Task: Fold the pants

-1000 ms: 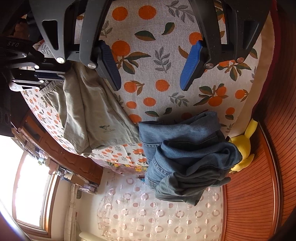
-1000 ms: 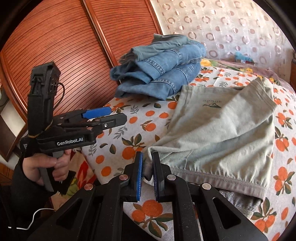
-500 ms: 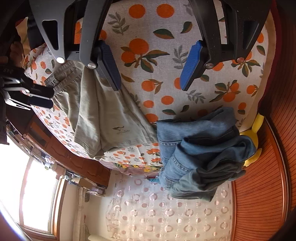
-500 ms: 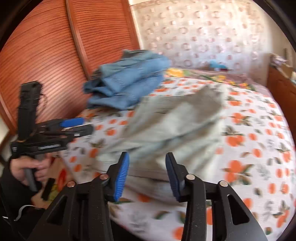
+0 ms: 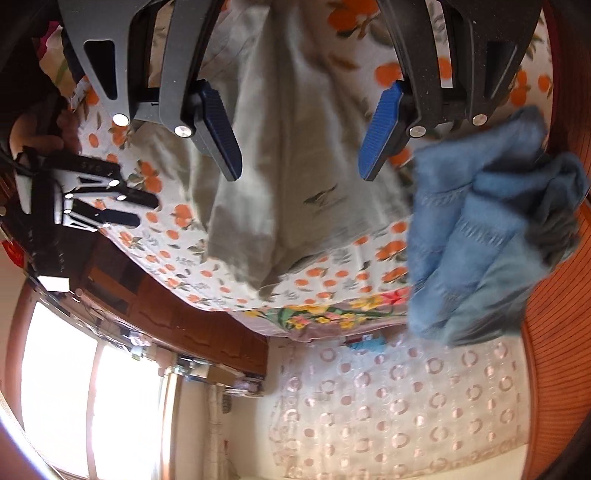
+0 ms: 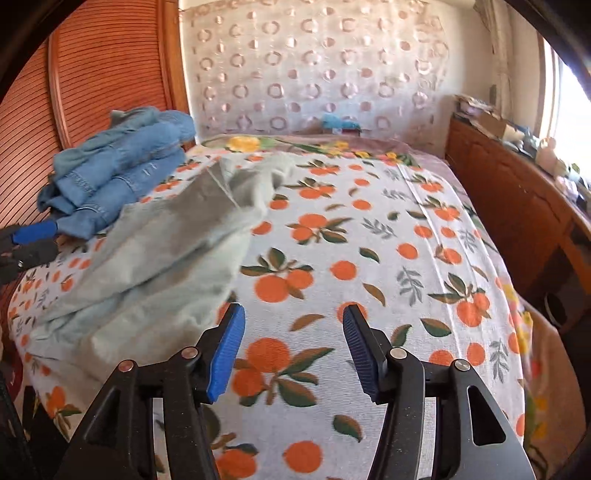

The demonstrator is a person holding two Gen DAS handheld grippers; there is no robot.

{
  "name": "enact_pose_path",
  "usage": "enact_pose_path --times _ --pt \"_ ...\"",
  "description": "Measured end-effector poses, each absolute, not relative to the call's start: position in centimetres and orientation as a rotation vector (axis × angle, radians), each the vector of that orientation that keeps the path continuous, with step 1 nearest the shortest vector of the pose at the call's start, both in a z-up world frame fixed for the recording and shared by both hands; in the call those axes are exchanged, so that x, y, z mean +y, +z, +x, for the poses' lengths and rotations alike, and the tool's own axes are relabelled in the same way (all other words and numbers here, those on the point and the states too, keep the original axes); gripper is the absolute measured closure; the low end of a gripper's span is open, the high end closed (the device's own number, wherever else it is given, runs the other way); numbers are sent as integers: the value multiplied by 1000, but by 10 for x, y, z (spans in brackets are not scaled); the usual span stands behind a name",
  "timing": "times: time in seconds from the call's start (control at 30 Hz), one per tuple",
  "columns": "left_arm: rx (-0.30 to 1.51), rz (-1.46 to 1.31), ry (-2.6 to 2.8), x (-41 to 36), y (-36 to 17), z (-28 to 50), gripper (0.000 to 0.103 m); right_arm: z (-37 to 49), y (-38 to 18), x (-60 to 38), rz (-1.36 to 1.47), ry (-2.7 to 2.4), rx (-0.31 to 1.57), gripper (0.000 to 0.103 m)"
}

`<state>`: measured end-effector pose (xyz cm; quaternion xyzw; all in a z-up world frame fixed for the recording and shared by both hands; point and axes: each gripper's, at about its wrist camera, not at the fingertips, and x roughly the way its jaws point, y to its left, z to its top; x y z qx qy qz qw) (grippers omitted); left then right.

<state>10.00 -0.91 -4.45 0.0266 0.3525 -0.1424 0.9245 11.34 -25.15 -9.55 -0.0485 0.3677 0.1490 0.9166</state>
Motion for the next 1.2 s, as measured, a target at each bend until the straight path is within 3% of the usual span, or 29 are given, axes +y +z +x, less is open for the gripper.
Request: enact_pose_path --times 0.27,0.33,0.43,0.7,1.0,1.2 --pt "782 86 -423 -60 -40 141 41 114 -94 -260 -52 274 773 46" --pt "809 87 -450 -69 -43 152 51 113 -94 -263 -51 274 758 46" --pt "838 130 -459 -84 -49 165 56 112 -95 -267 -51 270 745 46" --pt "913 195 -474 -112 -68 192 57 116 -100 -266 -63 292 752 46" --pt "895 245 -395 -99 -65 205 97 116 -100 -268 -68 289 744 46" --pt "829 212 -308 -51 -37 208 99 117 -100 -269 -70 289 746 46"
